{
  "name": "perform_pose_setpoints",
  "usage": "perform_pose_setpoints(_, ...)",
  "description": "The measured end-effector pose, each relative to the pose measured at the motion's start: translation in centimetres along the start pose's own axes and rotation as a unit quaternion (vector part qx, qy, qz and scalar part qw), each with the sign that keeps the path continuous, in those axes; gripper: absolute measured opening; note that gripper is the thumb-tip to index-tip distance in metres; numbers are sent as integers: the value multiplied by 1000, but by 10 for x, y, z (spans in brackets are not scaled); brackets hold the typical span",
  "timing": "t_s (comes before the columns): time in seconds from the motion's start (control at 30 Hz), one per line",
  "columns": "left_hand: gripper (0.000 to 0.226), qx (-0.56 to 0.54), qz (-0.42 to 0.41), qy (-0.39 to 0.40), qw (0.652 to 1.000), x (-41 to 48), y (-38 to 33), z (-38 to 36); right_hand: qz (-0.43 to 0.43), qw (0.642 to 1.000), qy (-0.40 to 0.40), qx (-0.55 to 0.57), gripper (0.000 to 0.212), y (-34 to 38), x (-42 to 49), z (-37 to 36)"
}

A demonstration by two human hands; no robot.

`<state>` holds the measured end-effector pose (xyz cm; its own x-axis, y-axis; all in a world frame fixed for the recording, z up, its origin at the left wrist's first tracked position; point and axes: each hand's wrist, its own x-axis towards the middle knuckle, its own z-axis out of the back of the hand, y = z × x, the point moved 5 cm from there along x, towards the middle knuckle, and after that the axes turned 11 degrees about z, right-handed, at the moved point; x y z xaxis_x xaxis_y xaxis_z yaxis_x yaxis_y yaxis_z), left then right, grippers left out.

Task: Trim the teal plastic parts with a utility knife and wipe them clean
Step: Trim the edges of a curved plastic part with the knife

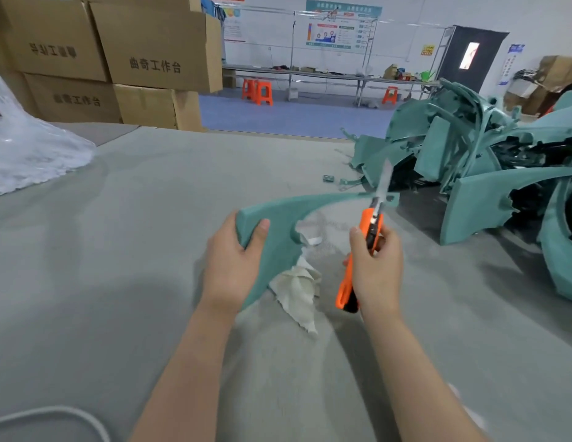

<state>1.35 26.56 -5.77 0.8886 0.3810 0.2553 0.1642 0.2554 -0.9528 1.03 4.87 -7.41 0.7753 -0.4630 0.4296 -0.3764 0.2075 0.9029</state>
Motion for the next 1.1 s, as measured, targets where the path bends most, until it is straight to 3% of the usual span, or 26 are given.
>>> perform_pose_setpoints(0.13, 20, 14, -56, -52, 997, -5, -10, 1, -23, 997, -51, 51, 13, -2, 5, 5)
perform_pose_setpoints(0.27, 17, 61, -39, 9, 997, -7, -7, -10, 4, 999, -33, 22, 22, 5, 4, -3)
perform_pose_setpoints(0.37, 24, 80, -62, 79, 992, -11, -13, -15, 93, 994, 47, -44, 24, 17, 3, -15)
perform_pose_setpoints(0.5, 11, 70, -73, 96, 990, -14, -16, -8, 112, 979, 142, -93, 23, 12, -2, -31)
perform_pose_setpoints(0.63, 23, 82, -59, 1, 995, -13, -16, 2, 113, 983, 98, -109, 22, 9, -1, -24)
perform_pose_setpoints(0.83, 15, 119, -51, 27, 991, -9, -8, -7, 88, 984, 122, -98, 20, 8, -2, -25)
perform_pose_setpoints(0.97, 20, 118, -26, 5, 993, -7, -1, -8, 91, 988, 74, -96, 17, 12, 0, -19)
perform_pose_setpoints(1.1, 22, 72, -1, -24, 997, -4, 6, -7, 41, 994, 24, -99, 17, 10, 7, -1)
